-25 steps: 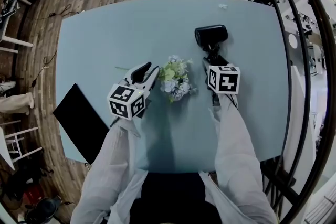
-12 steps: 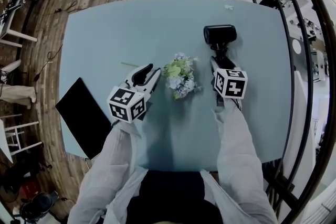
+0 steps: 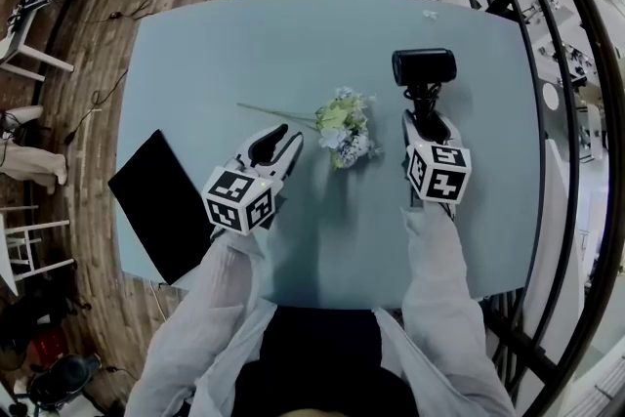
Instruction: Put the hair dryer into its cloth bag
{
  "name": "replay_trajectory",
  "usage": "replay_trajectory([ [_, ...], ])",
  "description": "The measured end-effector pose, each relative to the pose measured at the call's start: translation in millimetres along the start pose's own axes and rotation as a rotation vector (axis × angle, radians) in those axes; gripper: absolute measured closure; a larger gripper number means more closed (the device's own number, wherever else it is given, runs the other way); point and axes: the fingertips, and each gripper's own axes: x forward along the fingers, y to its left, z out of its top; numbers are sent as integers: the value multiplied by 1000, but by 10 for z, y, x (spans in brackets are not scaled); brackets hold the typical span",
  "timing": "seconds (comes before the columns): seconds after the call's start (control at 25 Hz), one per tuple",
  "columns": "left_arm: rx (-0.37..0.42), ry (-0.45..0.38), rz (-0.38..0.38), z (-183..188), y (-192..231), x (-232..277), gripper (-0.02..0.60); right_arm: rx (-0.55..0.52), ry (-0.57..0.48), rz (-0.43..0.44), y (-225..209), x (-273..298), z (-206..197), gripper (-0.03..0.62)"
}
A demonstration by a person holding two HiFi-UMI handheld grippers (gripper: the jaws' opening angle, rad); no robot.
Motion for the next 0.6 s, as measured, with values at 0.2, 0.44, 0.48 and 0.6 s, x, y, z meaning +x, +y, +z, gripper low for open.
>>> replay_trajectory([
  [0.2, 18, -6, -24, -55, -129, -260, 446, 37, -54, -9, 164, -476, 41, 382],
  [0.44, 27, -19, -56, -102, -271, -695, 446, 30, -60, -29, 429, -1024, -104, 382],
  [0.48, 22, -27, -64, -86, -296, -757, 446, 32, -62, -36, 463, -1104, -130, 382],
  [0.6, 12, -45, -89, -44, -361, -942, 446, 36, -58, -51, 587, -1304, -198, 382],
])
